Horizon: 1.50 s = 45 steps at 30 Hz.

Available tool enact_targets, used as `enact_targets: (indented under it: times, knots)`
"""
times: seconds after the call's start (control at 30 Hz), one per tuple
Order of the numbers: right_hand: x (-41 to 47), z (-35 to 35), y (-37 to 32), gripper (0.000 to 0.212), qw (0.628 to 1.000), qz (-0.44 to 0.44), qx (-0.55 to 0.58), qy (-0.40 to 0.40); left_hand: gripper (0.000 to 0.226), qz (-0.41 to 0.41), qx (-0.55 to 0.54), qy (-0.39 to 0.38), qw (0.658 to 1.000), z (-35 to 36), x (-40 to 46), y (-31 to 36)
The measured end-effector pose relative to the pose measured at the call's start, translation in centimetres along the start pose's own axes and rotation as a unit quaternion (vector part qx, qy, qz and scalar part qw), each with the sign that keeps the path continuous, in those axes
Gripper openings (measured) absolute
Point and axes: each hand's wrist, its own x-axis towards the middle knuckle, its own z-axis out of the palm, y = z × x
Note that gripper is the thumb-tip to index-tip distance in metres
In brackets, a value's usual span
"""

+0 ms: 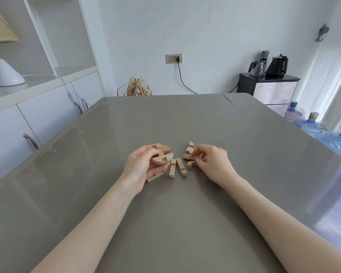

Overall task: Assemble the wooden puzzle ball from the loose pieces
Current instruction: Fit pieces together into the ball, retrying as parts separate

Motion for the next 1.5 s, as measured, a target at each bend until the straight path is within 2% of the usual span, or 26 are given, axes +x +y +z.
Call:
enact_targets:
  times: [0.1,0.3,0.4,0.5,0.7,0.83,0.97,1.1,1.3,1.5]
  knots:
    - [0.0,0.0,-0.4,0.018,0.999,0.008,0.04,0.008,0.018,0.0,0.0,-0.002,1.0,0.1,-0.1,0.0]
    - [0.0,0.1,-0.3,0.018,1.0,0.0,0.018,0.009,0.017,-0.01,-0.002,-0.008,1.0,0.3,-0.4,-0.1]
    - [-0.1,-0.1,-0.7,0.019,0.995,0.013,0.092,0.043,0.017,-0.007,0.0,-0.013,1.0,0.3,-0.4,-0.1]
    - [-0.3,-0.7,-1.2,0.021,0.969,0.06,0.237,0.039,0.018,-0.007,0.002,-0.019,1.0,0.4,-0.5,-0.2]
    - [-0.9,-1.5,-1.8,0.011,0.908,0.108,0.406,0.005,0.018,-0.006,0.007,-0.026,1.0,0.7,-0.6,-0.5]
    - [-1.1,-1.6,-2.4,0.018,0.886,0.095,0.454,-0.007,0.019,-0.003,0.012,-0.04,0.999,0.7,-0.7,-0.5]
    - [-1.2,-1.4,-2.6,0.012,0.879,0.086,0.469,-0.006,0.018,0.0,0.003,-0.046,0.999,0.7,-0.8,-0.4]
    - [-1.1,-1.4,-2.6,0.007,0.844,0.076,0.532,-0.011,0.017,0.006,0.021,-0.052,0.998,0.8,-0.8,-0.6]
    - [-1.2,-1.3,-2.8,0.008,0.872,0.067,0.484,-0.026,0.018,0.008,0.056,-0.054,0.997,0.8,-0.9,-0.8]
    - [-1.3,-1.1,-3.0,0.013,0.87,0.044,0.488,-0.046,0.013,0.021,0.064,-0.061,0.996,1.0,-1.1,-0.8]
